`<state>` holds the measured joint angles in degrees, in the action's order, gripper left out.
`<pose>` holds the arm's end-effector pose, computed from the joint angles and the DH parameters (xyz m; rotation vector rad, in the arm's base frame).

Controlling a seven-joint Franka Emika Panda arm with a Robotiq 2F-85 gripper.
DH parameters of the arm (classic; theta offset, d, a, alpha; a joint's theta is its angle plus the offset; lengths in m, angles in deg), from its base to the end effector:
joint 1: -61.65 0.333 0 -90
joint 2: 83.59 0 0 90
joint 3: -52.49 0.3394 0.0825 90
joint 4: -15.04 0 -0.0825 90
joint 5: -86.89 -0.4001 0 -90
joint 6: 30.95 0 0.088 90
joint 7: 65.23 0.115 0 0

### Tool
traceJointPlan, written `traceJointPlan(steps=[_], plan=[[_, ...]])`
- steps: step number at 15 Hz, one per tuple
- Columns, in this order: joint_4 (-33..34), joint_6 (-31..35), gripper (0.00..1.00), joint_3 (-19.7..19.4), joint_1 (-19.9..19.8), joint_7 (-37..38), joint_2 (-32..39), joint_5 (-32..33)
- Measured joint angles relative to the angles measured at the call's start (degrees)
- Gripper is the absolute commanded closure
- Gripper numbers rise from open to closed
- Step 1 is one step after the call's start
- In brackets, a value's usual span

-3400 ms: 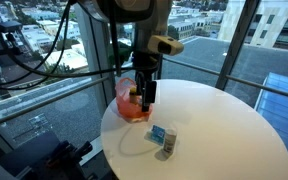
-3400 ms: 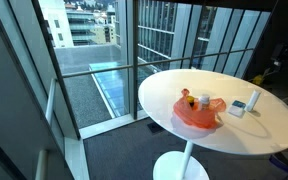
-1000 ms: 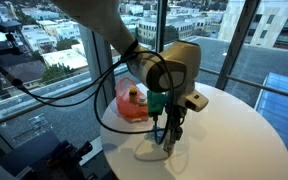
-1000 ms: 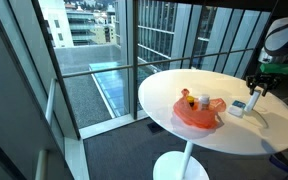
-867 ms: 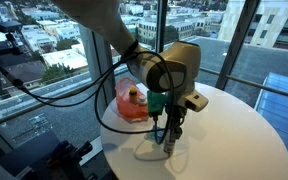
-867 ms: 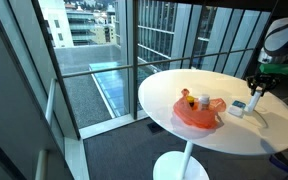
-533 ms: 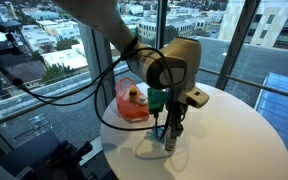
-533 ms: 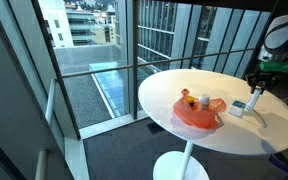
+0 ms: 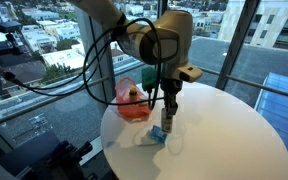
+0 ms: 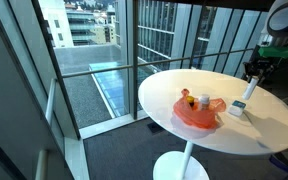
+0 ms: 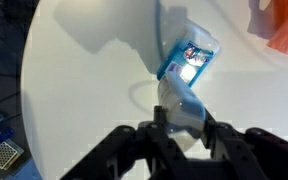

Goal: Pick up the longer upright white container from the table and put it in the orange plastic bag

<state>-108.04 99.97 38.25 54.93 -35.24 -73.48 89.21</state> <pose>0.5347 -0.2043 0.3237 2.7868 -1.2768 -0.0443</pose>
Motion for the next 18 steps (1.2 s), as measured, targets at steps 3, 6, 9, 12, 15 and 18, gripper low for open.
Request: traceJointPlan(steps=[3, 6, 9, 12, 15, 18], plan=[[1.0, -3.7, 0.88, 1.5, 1.3, 0.1, -1.3, 0.0], [1.9, -6.7, 0.88, 3.6, 2.5, 0.1, -2.2, 0.0], [2.2, -8.6, 0.88, 6.0, 3.7, -1.3, -3.2, 0.1], [2.2, -9.6, 0.88, 8.3, 4.9, -4.0, -4.3, 0.5], [2.0, -9.9, 0.88, 10.2, 5.9, -8.0, -5.2, 0.6], [1.7, -10.6, 0.88, 11.7, 6.5, -12.0, -5.6, 0.6]])
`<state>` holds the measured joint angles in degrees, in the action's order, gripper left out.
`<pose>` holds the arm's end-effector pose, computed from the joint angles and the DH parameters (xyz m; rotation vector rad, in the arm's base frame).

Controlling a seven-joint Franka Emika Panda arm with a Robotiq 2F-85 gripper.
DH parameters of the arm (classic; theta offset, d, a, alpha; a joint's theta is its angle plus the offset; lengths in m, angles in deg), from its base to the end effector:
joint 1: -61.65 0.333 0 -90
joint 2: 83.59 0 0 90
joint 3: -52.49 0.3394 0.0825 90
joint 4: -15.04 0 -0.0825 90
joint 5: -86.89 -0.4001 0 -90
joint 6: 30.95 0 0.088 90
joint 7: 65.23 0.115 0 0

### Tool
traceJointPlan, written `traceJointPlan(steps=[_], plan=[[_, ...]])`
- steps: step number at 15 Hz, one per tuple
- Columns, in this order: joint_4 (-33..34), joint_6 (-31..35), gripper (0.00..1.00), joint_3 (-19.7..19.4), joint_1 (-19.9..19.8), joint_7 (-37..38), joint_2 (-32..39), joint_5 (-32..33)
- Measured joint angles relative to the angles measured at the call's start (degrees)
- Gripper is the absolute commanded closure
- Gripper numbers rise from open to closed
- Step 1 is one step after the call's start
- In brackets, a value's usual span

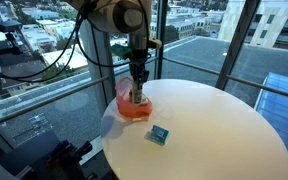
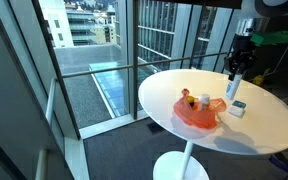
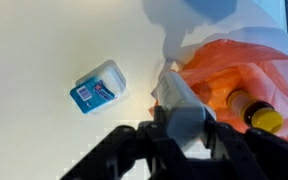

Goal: Pick up the longer upright white container from the table and put it in the orange plastic bag

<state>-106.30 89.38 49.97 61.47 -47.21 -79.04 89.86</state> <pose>0.5574 -0.0289 0.3742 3.0364 -0.5108 -0.1385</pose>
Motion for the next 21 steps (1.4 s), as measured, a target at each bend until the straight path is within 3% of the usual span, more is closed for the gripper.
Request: traceJointPlan(steps=[1, 2, 11, 12, 21], plan=[[0.0, -0.4, 0.88, 0.3, 0.2, -0.9, 0.0, 0.0], [-0.1, -0.7, 0.63, 0.7, 0.2, -1.7, 0.0, 0.0], [-0.1, -1.3, 0.63, 1.0, 0.2, -2.9, 0.0, 0.0], [-0.1, -1.3, 0.88, 1.0, 0.2, -2.9, 0.0, 0.0], [-0.1, 2.5, 0.88, 2.5, 2.0, -2.6, 1.7, 3.0]])
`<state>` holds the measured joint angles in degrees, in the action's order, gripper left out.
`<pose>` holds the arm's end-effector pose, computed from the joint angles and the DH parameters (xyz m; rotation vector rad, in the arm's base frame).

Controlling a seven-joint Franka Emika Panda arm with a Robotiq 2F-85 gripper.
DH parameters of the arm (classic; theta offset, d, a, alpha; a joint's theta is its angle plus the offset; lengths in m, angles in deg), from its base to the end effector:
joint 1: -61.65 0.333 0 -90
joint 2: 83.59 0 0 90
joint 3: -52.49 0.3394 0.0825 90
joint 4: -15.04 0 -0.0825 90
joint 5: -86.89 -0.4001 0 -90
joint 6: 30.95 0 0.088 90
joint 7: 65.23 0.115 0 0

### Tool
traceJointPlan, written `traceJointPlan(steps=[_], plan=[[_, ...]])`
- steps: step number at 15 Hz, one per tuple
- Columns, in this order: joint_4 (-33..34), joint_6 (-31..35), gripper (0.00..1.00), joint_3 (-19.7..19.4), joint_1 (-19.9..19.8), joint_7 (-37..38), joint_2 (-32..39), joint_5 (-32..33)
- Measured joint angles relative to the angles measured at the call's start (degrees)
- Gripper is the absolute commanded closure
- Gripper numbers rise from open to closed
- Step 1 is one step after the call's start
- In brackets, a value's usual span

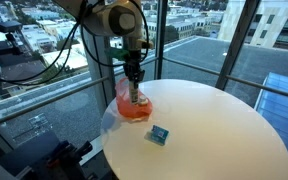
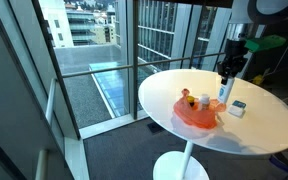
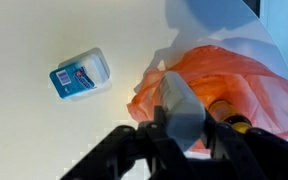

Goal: Pick up the longer upright white container from the table and put it in the orange plastic bag

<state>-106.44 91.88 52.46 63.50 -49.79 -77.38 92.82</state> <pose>0.5638 0.0129 0.3603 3.0313 -0.2703 -0.1083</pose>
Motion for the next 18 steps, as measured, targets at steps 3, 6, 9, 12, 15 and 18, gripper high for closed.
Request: traceJointPlan(steps=[3, 6, 9, 12, 15, 18], plan=[[0.0, 1.9, 0.88, 0.7, 1.5, 0.2, 0.3, 1.9], [0.0, 4.2, 0.88, 1.1, 2.2, 0.3, 0.8, 3.8], [0.0, 7.7, 0.88, 1.1, 2.2, 0.3, 1.8, 4.2], [0.0, 11.2, 0.88, 1.1, 2.2, 0.2, 3.0, 4.2], [0.1, 13.3, 0.88, 1.2, 2.3, 0.2, 3.6, 4.2], [0.1, 14.1, 0.88, 1.3, 2.6, 0.2, 3.7, 4.2]])
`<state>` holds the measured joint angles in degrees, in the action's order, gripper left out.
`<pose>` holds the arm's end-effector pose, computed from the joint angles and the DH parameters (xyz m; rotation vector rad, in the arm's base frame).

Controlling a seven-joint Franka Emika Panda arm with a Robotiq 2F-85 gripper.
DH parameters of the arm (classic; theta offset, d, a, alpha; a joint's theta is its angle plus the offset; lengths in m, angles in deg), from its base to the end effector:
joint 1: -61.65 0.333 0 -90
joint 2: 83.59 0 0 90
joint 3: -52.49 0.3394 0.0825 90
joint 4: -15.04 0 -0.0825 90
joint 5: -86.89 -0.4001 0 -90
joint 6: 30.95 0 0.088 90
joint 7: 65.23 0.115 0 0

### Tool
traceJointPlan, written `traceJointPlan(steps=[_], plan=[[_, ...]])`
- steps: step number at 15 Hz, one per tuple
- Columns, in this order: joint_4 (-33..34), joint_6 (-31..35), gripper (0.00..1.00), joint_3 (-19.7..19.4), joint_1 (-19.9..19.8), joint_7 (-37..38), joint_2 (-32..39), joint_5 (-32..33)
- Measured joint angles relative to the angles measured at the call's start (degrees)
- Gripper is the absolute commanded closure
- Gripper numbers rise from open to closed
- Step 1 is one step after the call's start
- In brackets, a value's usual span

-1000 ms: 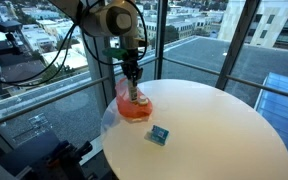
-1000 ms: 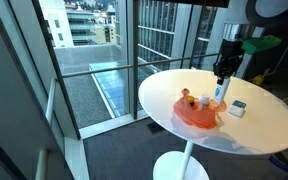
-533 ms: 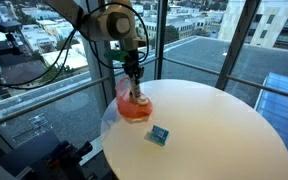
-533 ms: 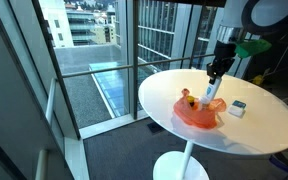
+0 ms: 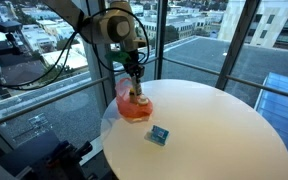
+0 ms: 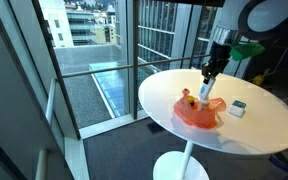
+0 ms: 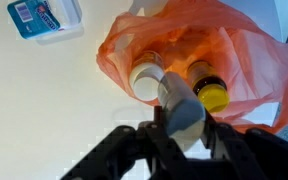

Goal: Pick up the longer upright white container from the table and put it in the orange plastic bag

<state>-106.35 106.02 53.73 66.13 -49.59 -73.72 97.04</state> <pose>0.5911 0.0565 0.3459 3.0323 -0.0759 0.1835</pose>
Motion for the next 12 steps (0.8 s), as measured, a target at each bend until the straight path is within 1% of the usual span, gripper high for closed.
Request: traceJointPlan(steps=[7, 12], plan=[[0.1, 1.1, 0.88, 0.4, 0.4, -0.4, 0.8, -0.5], [0.4, 1.4, 0.88, 0.4, 0.1, -2.8, 2.8, -4.8]])
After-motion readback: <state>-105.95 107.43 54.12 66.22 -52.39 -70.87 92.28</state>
